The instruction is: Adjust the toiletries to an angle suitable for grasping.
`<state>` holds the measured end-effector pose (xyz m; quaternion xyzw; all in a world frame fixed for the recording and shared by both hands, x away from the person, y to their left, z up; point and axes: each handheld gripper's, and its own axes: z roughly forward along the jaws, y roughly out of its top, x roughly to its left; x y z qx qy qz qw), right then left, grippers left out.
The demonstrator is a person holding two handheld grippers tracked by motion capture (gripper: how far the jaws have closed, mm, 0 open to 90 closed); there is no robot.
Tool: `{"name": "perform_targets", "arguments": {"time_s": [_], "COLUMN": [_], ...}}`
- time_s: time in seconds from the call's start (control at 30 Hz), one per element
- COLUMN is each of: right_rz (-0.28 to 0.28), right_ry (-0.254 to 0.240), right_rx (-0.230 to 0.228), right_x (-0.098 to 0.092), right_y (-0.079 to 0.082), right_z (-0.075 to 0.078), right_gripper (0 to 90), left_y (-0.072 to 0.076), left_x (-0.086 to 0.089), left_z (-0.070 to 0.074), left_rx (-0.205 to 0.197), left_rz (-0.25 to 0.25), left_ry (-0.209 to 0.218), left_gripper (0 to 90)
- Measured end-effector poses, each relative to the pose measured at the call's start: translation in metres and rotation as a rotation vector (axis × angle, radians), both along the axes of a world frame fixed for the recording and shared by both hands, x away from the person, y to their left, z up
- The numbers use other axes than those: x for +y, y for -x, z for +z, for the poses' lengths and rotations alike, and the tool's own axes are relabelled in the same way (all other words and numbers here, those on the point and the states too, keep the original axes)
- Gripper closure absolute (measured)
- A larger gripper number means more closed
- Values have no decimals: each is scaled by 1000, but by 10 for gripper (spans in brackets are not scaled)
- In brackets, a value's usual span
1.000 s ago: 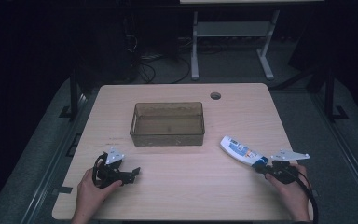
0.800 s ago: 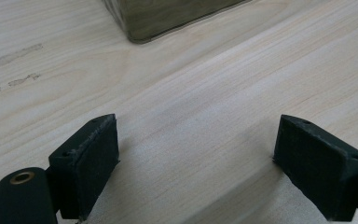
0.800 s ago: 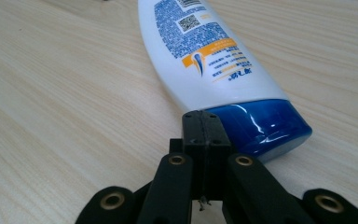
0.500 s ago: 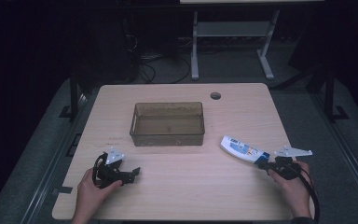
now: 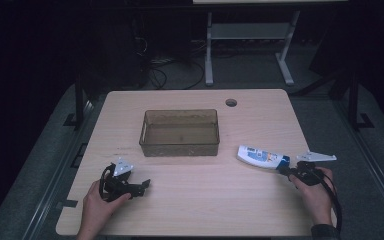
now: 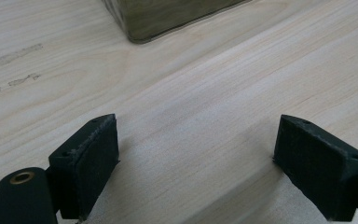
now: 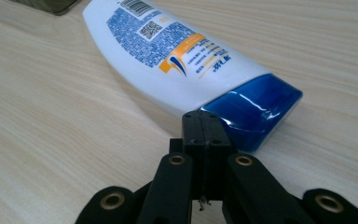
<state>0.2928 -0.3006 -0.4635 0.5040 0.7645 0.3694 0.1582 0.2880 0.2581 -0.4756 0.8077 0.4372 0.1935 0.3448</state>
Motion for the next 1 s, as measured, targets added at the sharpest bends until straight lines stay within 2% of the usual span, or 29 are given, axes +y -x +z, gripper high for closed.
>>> {"name": "perform_targets", "arguments": {"time_s": [0.37, 0.53, 0.67, 0.77, 1.0], "right_rz": [-33, -33, -26, -19, -2], "right_ry": [-3, -3, -31, -35, -56], "right_rx": [-12, -11, -17, -18, -26], "right_x": [-5, -5, 0, 4, 20], "right_y": [-12, -13, -11, -12, -26], "right_z": [0, 0, 10, 13, 24], "right_gripper": [900, 900, 900, 900, 900], "left_y": [0, 0, 0, 0, 0], "left_x": [0, 0, 0, 0, 0], "left_z": [0, 0, 0, 0, 0], "left_rx": [0, 0, 1, 0, 0], "left_rz": [1, 1, -1, 0, 0], "left_ry": [1, 1, -1, 0, 1], "left_gripper": [126, 126, 126, 126, 126]}}
